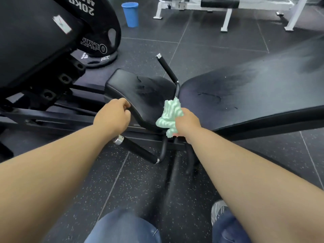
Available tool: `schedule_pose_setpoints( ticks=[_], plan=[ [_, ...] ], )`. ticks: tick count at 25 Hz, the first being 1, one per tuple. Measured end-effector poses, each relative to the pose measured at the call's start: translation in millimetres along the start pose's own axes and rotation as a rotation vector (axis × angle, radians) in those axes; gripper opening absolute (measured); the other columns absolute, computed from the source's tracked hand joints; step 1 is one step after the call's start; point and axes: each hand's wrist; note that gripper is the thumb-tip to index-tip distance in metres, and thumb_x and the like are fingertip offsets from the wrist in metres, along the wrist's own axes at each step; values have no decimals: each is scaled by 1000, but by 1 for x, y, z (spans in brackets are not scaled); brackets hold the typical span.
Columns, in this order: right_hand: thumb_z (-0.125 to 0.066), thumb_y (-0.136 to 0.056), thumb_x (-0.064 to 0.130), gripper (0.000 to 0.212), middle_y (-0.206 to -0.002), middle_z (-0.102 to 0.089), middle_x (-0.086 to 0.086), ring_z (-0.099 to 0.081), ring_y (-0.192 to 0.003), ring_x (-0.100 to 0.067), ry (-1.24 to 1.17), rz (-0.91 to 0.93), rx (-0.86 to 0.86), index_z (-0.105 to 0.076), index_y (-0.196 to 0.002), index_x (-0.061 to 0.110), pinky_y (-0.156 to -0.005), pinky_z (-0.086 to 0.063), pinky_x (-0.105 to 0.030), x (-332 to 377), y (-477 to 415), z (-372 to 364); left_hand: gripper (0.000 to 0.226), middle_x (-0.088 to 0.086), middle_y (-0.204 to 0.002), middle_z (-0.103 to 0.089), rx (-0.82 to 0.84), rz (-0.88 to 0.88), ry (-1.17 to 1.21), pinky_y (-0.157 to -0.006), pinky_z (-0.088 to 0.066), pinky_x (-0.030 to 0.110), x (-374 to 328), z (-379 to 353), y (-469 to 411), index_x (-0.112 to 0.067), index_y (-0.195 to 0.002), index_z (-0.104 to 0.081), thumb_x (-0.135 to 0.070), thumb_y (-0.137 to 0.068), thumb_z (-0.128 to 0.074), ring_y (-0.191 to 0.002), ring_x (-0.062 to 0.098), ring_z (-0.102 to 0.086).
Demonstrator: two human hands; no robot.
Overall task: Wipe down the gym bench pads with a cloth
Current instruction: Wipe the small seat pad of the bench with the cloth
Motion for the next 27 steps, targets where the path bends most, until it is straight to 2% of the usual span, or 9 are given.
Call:
schedule_pose_setpoints(
  ticks=[3, 8, 12, 14, 16, 18, 20, 23, 27],
  plan=[
    [-43, -91, 11, 48, -117, -51, 4, -61, -103, -30, -159, -29, -20, -47, -132, 36, -85, -54, -38, 16, -15, -18, 34, 6, -124, -57, -22, -10, 0, -85, -46, 38, 9, 22, -3, -19, -122, -55, -18, -90, -41, -106, 29, -56],
    [-50, -93, 29, 57, -147, -38, -8, -44, -126, -29, 503, 255, 89, -30, -146, 28, -88, -39, -29, 14, -34, -68, 38, 6, -129, -55, -41, -38, -36, -85, -46, 39, 23, 29, -19, -19, -126, -52, -18, -91, -39, -110, 30, -55],
    [-36, -101, 28, 58, -161, -2, -1, -10, -146, -31, 844, 434, 230, -8, -152, 23, -112, -29, -43, -17, -47, -94, 39, 6, -131, -55, -22, -54, -22, -91, -45, 41, 40, 14, -34, -19, -128, -51, -17, -91, -39, -114, 29, -53],
    [-34, -103, 25, 62, -161, 9, 0, 2, -148, -25, 886, 398, 154, 4, -152, 15, -112, -32, -39, -37, -64, -102, 39, 6, -132, -52, -55, -29, 3, -90, -46, 42, 45, 6, -46, -20, -129, -50, -17, -91, -39, -112, 28, -53],
    [-39, -102, 27, 66, -161, 1, -4, -7, -147, -26, 953, 496, 12, 2, -152, 13, -110, -35, -34, -48, -81, -107, 34, 2, -123, -56, -126, 8, 19, -81, -46, 38, 49, -7, -58, -20, -122, -55, -17, -91, -41, -103, 26, -55],
    [-48, -97, 29, 53, -149, -34, -8, -35, -133, -30, 921, 678, -131, -30, -145, 14, -98, -41, -36, -45, -89, -101, 20, -1, -98, -63, -100, 112, 99, -67, -43, 32, 56, -24, -67, -19, -101, -61, -19, -89, -45, -82, 23, -58],
    [-50, -93, 27, 24, -111, -60, -7, -54, -101, -28, 859, 792, -58, -58, -111, 15, -77, -43, -36, -36, -86, -89, 13, 4, -82, -66, 37, 337, 387, -59, -45, 28, 77, -42, -67, -13, -83, -62, -15, -88, -50, -64, 19, -59],
    [-46, -91, 27, 26, -75, -60, -5, -55, -74, -29, 823, 583, 236, -57, -72, 13, -59, -36, -30, -66, -62, -90, 19, 10, -79, -66, 88, 598, 591, -51, -42, 22, 113, -69, -35, -14, -73, -61, -11, -90, -52, -53, 17, -55],
    [-41, -91, 32, 42, -59, -47, 0, -50, -63, -27, 674, 173, 59, -35, -53, 15, -55, -36, -30, -146, -27, -96, 18, 7, -78, -68, 387, 409, 209, -56, -43, 26, 127, -142, 23, -16, -78, -66, -16, -88, -52, -66, 22, -59]
  ],
)
Point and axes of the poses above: each hand's wrist, its own y-axis away from the middle knuckle, its own z-axis out of the back of the hand, x = y × z
